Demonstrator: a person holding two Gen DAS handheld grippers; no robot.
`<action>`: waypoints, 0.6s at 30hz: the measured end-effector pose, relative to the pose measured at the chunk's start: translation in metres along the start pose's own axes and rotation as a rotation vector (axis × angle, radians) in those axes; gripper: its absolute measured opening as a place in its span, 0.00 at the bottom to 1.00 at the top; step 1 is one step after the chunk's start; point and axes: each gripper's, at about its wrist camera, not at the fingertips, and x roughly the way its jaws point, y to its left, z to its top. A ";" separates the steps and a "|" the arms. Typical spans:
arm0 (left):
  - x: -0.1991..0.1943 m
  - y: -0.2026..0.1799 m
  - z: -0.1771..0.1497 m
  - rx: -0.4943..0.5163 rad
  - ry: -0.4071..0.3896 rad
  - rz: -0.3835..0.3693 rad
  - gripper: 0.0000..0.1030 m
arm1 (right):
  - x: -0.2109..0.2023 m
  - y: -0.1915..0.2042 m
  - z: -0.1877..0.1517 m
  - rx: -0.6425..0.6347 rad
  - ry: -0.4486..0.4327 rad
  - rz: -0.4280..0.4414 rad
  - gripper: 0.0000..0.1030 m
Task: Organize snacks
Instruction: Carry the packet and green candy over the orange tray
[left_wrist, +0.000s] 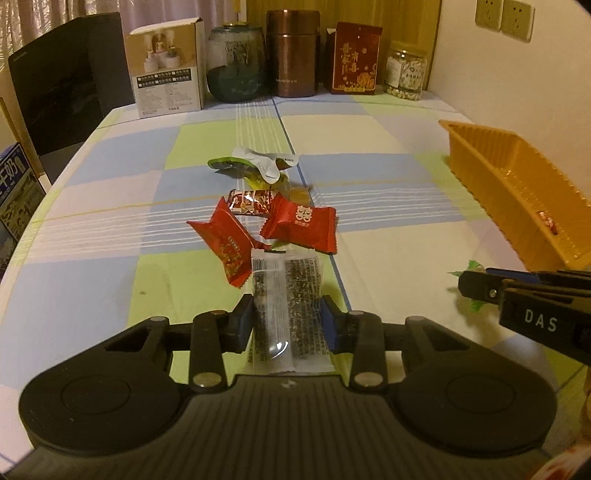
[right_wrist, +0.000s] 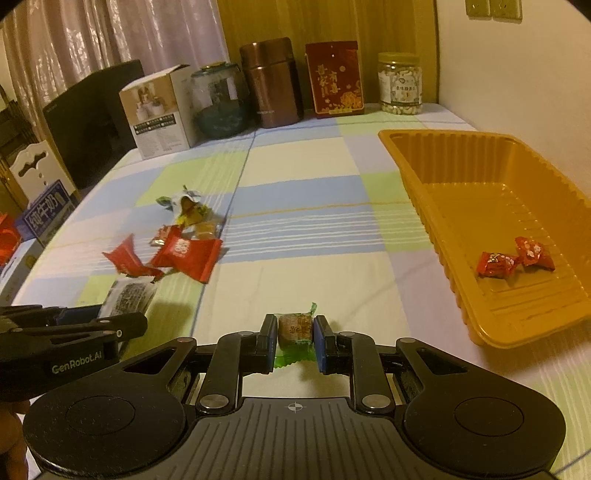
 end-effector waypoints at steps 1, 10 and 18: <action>-0.006 0.000 0.000 -0.004 -0.003 -0.003 0.33 | -0.004 0.001 0.000 0.000 -0.003 0.001 0.21; -0.052 -0.008 -0.002 -0.017 -0.027 -0.033 0.33 | -0.053 0.008 0.001 0.004 -0.046 0.003 0.21; -0.085 -0.016 -0.002 -0.025 -0.046 -0.064 0.33 | -0.089 0.009 0.002 0.007 -0.074 -0.004 0.21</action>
